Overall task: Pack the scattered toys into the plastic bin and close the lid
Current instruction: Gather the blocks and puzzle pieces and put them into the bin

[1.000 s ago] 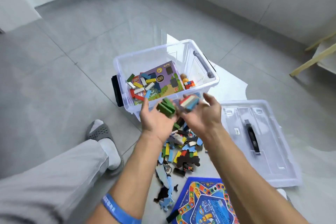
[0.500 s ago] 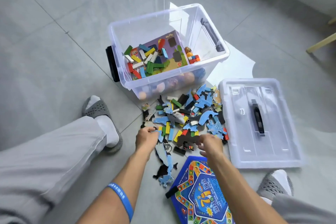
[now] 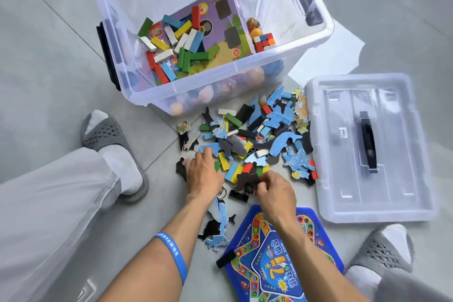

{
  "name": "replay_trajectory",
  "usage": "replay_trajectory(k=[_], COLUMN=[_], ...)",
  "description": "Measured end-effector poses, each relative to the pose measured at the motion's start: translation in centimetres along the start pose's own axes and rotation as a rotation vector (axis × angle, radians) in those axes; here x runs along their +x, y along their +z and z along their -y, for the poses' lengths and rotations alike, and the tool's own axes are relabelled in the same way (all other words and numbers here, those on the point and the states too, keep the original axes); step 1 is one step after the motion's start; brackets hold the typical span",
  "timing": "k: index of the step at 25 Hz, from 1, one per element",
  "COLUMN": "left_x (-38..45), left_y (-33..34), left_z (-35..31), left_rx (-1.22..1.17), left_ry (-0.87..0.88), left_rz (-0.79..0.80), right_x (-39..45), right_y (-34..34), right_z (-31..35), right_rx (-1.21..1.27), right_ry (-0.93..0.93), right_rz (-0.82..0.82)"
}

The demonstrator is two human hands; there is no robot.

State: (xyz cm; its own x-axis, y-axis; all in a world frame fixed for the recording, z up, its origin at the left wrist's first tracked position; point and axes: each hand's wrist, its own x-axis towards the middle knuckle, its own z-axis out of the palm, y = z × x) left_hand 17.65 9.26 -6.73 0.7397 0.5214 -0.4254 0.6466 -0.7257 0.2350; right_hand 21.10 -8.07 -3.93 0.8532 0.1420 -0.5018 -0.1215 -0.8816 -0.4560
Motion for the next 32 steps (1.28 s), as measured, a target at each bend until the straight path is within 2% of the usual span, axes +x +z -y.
replay_trajectory(k=[2, 5, 7, 12, 17, 21, 23, 25, 27, 30, 32], left_x=[0.0, 0.1, 0.4, 1.2, 2.0, 1.4, 1.1, 1.4, 1.6, 0.8, 0.1], left_y=[0.0, -0.7, -0.9, -0.4, -0.1, 0.2, 0.2, -0.3, -0.9, -2.4, -3.3], left_z=[-0.1, -0.4, -0.8, -2.2, -1.7, -2.1, -2.0, -1.6, -0.9, -0.3, 0.3], left_rx=[-0.152, -0.46, -0.554, -0.419, -0.411, -0.315, -0.357, -0.503, -0.819, -1.574, -1.849], left_ry=[-0.062, -0.279, -0.333, -0.239, -0.26, -0.185, -0.188, -0.268, -0.414, -0.587, -0.554], left_rz=[-0.028, -0.116, -0.148, -0.018, 0.038, 0.038, 0.03, 0.007, 0.014, 0.272, 0.452], right_x=[-0.3, -0.6, -0.5, 1.6, 3.8, 3.0, 3.0, 3.3, 3.3, 2.7, 2.3], right_y=[0.3, 0.2, -0.1, -0.5, 0.2, 1.2, 1.2, 0.8, 0.1, -1.4, -2.2], right_z=[-1.0, -1.7, -1.9, -0.6, 1.5, 1.6, 1.3, 0.6, -0.7, -2.3, -2.6], right_rx=[0.033, 0.116, 0.133, 0.092, -0.108, -0.18, -0.16, 0.032, 0.402, 1.023, 1.313], right_ry=[0.047, 0.136, 0.162, 0.175, 0.207, 0.179, 0.163, 0.211, 0.272, 0.311, 0.302], right_rz=[-0.025, -0.094, -0.108, -0.133, 0.015, -0.032, -0.067, -0.06, 0.008, 0.208, 0.403])
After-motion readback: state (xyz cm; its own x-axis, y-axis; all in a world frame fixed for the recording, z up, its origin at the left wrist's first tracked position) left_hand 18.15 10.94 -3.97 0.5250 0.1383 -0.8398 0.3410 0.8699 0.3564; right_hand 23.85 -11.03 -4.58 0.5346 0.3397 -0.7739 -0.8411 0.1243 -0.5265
